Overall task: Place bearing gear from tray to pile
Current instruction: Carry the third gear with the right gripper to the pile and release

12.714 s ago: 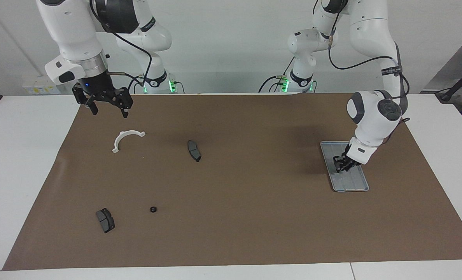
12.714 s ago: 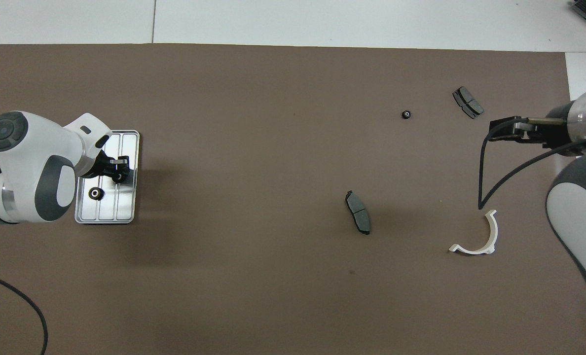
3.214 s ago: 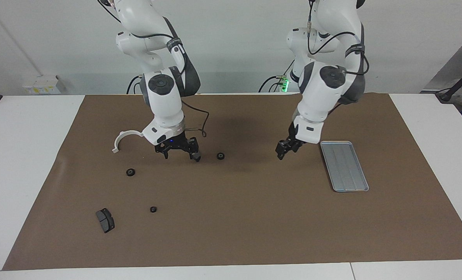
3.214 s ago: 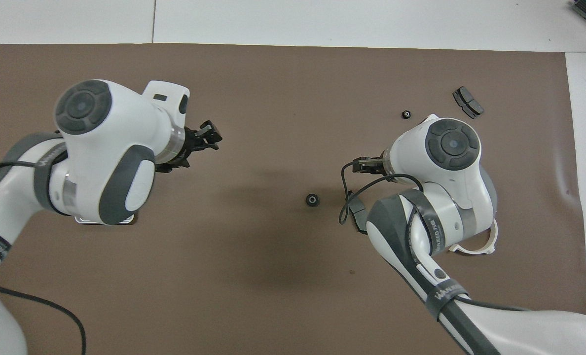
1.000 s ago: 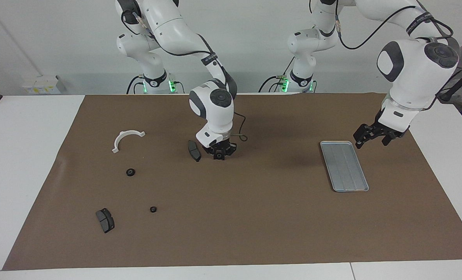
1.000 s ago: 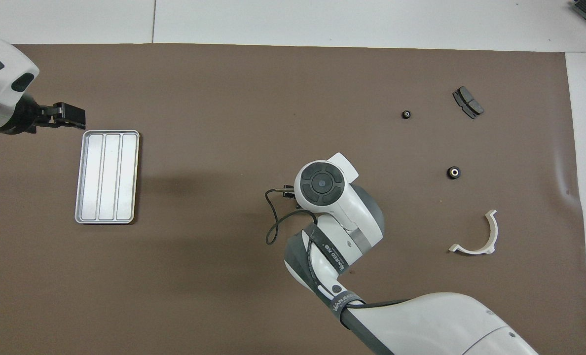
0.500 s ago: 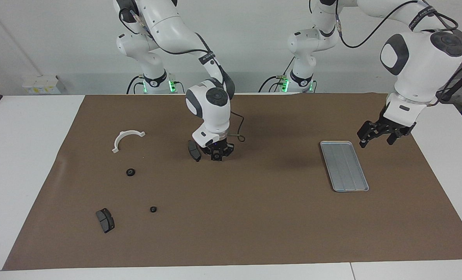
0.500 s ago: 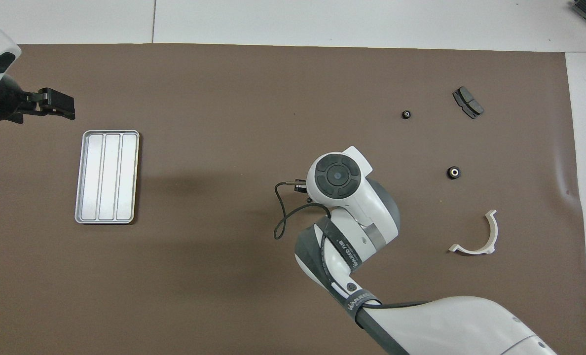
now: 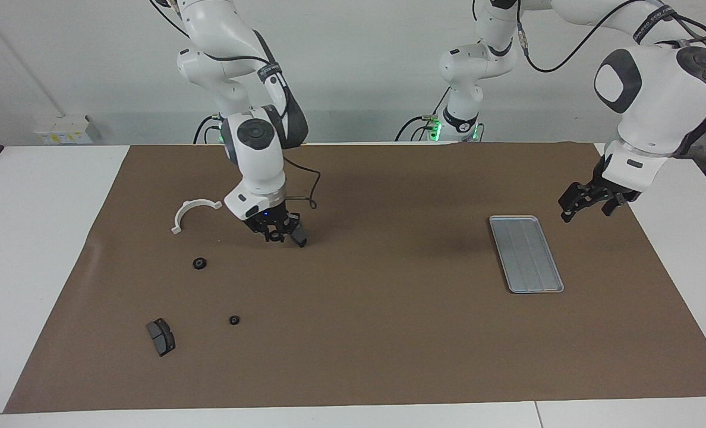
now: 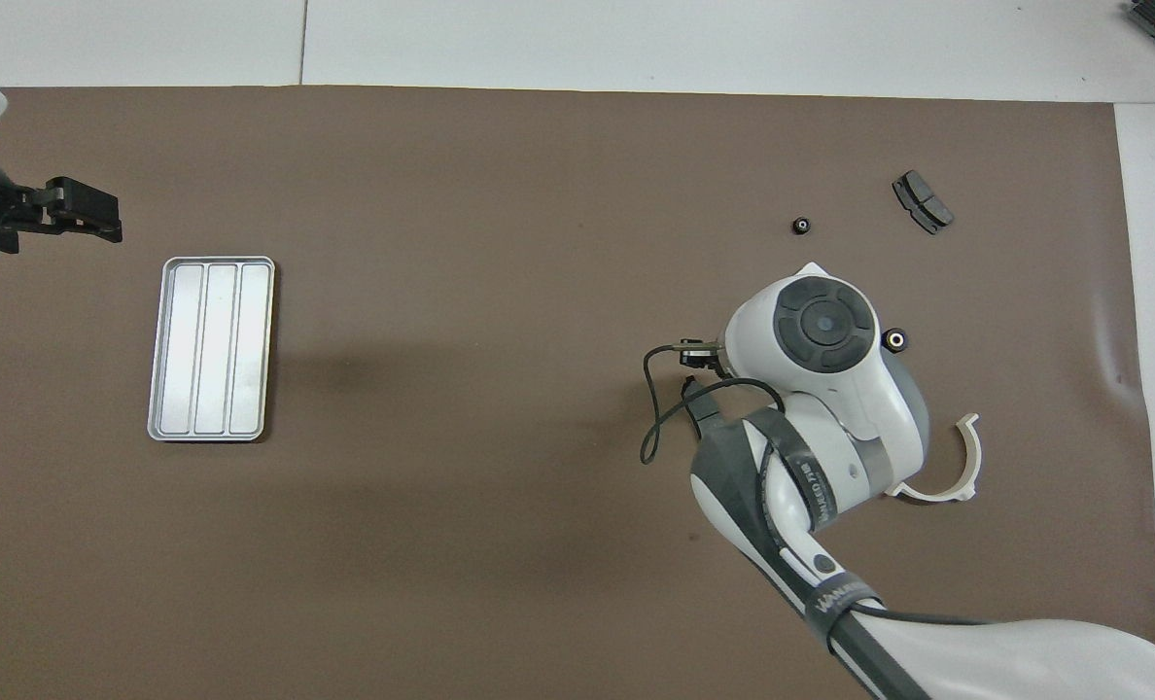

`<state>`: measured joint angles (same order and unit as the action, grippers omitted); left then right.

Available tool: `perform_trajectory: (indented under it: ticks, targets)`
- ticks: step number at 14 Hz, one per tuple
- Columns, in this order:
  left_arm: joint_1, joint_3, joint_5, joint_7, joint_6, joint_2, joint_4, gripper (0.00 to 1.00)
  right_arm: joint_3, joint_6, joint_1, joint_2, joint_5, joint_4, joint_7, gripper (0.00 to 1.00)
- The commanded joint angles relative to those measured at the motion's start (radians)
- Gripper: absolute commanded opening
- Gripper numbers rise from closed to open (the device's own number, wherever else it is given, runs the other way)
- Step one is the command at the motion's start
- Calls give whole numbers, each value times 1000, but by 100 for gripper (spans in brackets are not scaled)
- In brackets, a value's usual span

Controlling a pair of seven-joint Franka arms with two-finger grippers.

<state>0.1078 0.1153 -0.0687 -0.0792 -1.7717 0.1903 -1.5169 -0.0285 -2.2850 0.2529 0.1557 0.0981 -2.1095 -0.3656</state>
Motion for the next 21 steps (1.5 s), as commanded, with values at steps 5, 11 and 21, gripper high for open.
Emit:
perform_trajectory:
  ticks: [5, 11, 21]
  targets:
    - [-127, -183, 67, 13, 74, -107, -3, 100, -13, -174, -121, -28, -1, -164, 185, 52]
    - [-105, -131, 75, 15, 74, -225, -169, 100, -11, -62, -153, -67, -14, -75, 168, 100]
    - [-111, -111, 75, 16, 31, -209, -160, 100, -2, 430, -224, -206, -21, 303, 180, 100]
